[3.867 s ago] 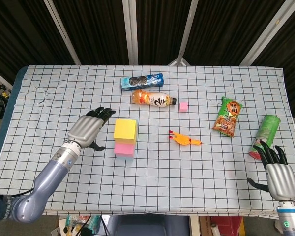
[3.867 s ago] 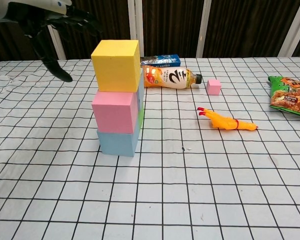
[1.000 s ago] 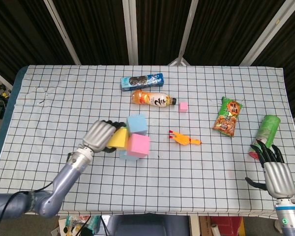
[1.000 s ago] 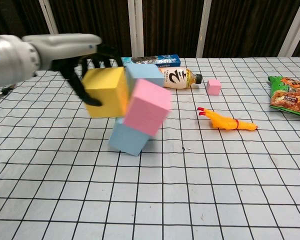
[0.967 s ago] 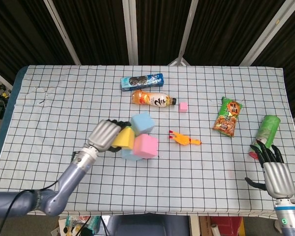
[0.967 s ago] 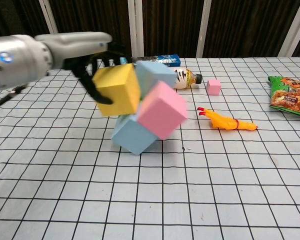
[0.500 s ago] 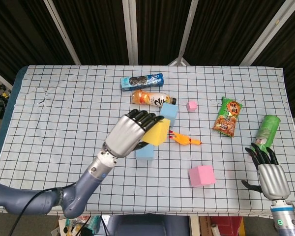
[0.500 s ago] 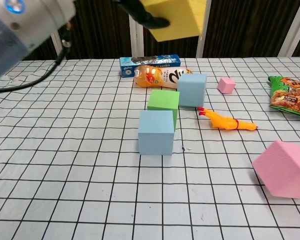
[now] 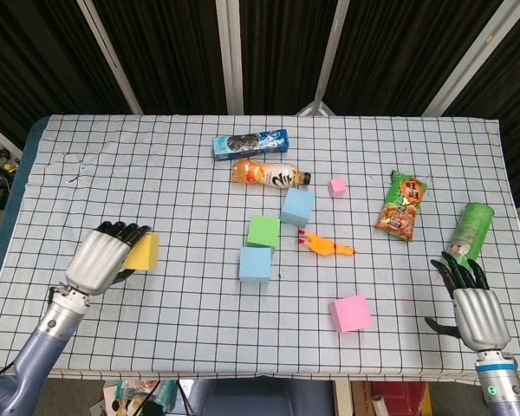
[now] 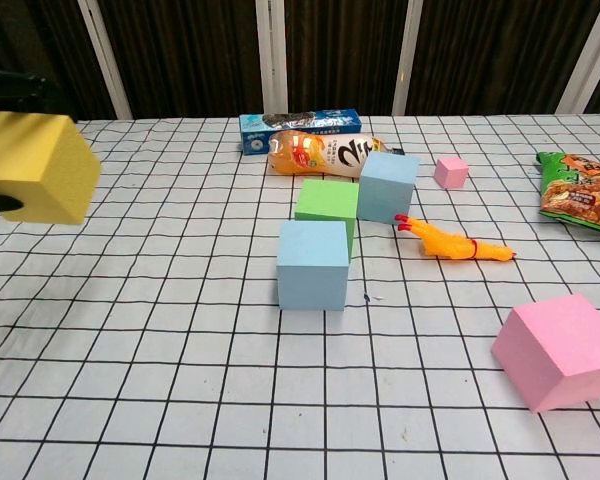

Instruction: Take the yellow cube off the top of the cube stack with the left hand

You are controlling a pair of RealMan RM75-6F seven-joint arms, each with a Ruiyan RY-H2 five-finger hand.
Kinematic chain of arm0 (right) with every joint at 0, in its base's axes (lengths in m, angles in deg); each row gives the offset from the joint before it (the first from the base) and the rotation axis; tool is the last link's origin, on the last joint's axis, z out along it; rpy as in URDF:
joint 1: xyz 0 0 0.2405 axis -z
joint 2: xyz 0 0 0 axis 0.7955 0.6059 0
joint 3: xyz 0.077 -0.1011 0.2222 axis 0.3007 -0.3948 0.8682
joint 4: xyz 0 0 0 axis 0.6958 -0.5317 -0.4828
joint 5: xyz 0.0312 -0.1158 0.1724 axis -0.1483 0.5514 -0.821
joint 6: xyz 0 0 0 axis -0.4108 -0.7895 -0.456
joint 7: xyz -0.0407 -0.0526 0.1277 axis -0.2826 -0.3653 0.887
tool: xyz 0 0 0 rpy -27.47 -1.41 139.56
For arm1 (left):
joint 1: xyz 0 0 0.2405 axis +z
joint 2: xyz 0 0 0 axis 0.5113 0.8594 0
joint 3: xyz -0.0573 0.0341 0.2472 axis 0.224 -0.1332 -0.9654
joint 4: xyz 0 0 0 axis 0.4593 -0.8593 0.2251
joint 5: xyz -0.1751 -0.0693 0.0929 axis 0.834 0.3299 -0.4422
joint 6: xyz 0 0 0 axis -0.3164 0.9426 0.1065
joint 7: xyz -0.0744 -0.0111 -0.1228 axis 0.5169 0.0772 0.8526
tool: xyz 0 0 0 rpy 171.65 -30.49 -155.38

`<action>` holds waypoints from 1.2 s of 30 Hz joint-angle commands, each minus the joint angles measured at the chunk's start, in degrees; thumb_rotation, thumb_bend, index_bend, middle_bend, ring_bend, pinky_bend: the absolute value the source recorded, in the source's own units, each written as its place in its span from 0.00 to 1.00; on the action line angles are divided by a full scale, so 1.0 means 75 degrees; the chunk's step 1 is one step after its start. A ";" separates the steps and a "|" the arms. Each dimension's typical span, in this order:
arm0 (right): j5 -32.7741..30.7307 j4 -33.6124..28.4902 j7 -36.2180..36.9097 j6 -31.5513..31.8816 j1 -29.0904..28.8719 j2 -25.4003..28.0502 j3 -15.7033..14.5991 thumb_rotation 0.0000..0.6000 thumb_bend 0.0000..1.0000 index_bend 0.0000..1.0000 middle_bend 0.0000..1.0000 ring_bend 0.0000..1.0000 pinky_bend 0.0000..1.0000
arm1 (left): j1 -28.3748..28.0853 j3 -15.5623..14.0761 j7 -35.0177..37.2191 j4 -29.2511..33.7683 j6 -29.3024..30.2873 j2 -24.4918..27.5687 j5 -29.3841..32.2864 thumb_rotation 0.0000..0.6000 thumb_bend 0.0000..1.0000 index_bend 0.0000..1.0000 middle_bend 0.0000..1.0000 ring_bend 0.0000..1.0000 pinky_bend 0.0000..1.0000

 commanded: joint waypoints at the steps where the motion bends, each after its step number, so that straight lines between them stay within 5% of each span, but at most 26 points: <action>1: 0.0006 -0.0007 -0.0003 -0.0001 -0.0002 0.0001 -0.0005 1.00 0.00 0.14 0.07 0.18 0.02 | 0.0748 -0.0103 0.1239 -0.0977 0.0466 -0.0147 0.0019 1.00 0.30 0.26 0.45 0.37 0.42; 10: -0.0015 0.0006 -0.0022 0.0015 -0.0004 -0.0019 0.0005 1.00 0.00 0.14 0.07 0.18 0.02 | 0.0681 0.0570 0.3014 -0.2461 -0.0539 -0.0774 0.0415 1.00 0.24 0.23 0.41 0.31 0.41; 17: -0.0055 0.0026 -0.0032 -0.0002 -0.0012 -0.0026 0.0012 1.00 0.00 0.14 0.07 0.18 0.02 | 0.0155 0.1146 0.3231 -0.2744 -0.1551 -0.1195 0.0673 1.00 0.19 0.22 0.37 0.27 0.41; 21: -0.0050 0.0039 0.0025 0.0025 -0.0012 -0.0017 0.0030 1.00 0.00 0.14 0.07 0.18 0.02 | -0.0112 0.1393 0.2965 -0.2572 -0.1905 -0.1288 0.0751 1.00 0.10 0.20 0.27 0.14 0.32; 24: -0.0072 0.0046 0.0048 0.0009 -0.0015 -0.0003 0.0033 1.00 0.00 0.14 0.07 0.18 0.02 | -0.0283 0.1584 0.2860 -0.2355 -0.2035 -0.1322 0.0723 1.00 0.04 0.10 0.11 0.01 0.15; 27: -0.0071 0.0031 0.0095 -0.0008 -0.0016 0.0023 0.0024 1.00 0.00 0.14 0.07 0.18 0.02 | -0.0360 0.1580 0.2830 -0.1865 -0.2362 -0.1110 0.0785 1.00 0.01 0.01 0.00 0.00 0.03; 31: -0.0048 0.0022 0.0189 0.0030 -0.0005 0.0071 0.0035 1.00 0.00 0.14 0.07 0.18 0.02 | -0.0293 0.1334 0.2222 -0.0747 -0.2743 -0.0297 0.0980 1.00 0.00 0.00 0.00 0.00 0.01; 36: -0.0036 0.0003 0.0308 0.0057 0.0013 0.0136 0.0036 1.00 0.00 0.14 0.07 0.18 0.02 | 0.0690 0.0784 0.1856 0.0881 -0.1433 0.0935 0.0302 1.00 0.01 0.01 0.01 0.00 0.06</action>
